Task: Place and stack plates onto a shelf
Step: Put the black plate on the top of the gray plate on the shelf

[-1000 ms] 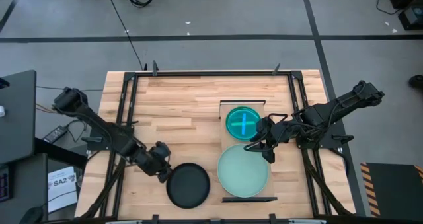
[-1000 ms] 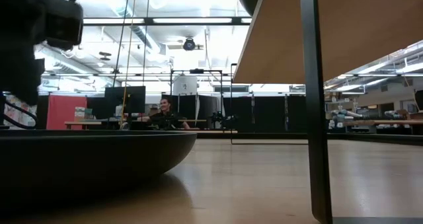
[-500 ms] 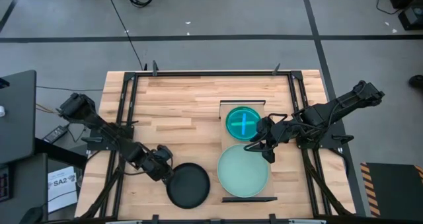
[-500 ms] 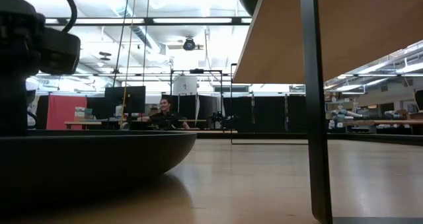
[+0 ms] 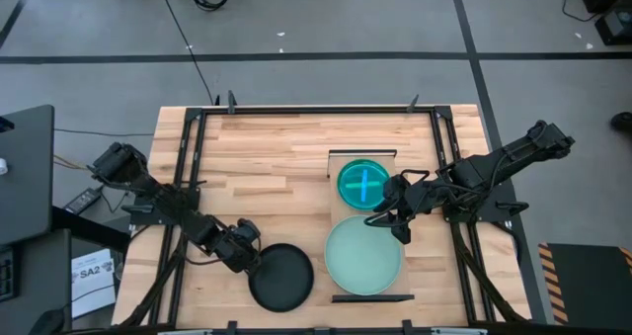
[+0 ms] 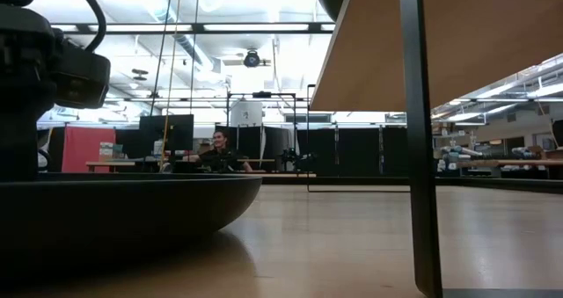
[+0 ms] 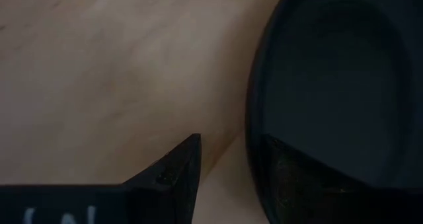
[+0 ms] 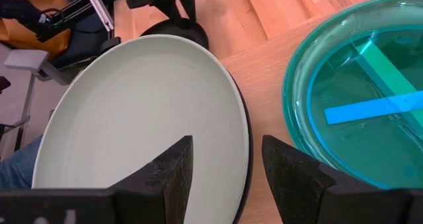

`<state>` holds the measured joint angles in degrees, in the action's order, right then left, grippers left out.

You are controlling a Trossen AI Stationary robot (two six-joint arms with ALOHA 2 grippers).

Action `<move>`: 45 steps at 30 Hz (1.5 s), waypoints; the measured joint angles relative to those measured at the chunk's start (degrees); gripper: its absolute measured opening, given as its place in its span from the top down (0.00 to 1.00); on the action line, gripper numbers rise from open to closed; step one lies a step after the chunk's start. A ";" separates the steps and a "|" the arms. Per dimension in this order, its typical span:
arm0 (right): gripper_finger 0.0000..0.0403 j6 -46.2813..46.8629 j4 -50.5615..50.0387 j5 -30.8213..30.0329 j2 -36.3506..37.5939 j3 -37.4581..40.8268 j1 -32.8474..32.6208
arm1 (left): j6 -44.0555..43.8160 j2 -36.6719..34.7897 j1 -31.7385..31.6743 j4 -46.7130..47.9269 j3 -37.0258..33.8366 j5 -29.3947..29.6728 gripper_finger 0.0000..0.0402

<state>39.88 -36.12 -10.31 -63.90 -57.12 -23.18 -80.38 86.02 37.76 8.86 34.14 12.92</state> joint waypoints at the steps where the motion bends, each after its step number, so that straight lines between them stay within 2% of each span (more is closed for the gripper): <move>1: 0.54 0.00 0.02 -0.02 0.00 0.00 0.00 | -0.02 0.00 -0.03 0.03 -0.01 -0.04 0.61; 26: 0.54 -0.01 0.01 -0.02 0.00 0.00 0.00 | -0.20 0.12 -0.09 -0.84 -0.04 -0.97 0.94; 35: 0.54 0.00 0.01 -0.02 0.00 0.00 0.00 | -0.11 -0.41 -0.09 -0.44 -0.09 -0.97 0.95; 45: 0.54 0.00 0.02 -0.02 0.00 0.00 0.00 | 0.33 -5.16 -0.07 1.90 -0.30 -1.02 0.96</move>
<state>39.88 -36.10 -10.33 -63.90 -57.12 -23.18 -80.05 80.86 37.69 10.76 33.85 11.90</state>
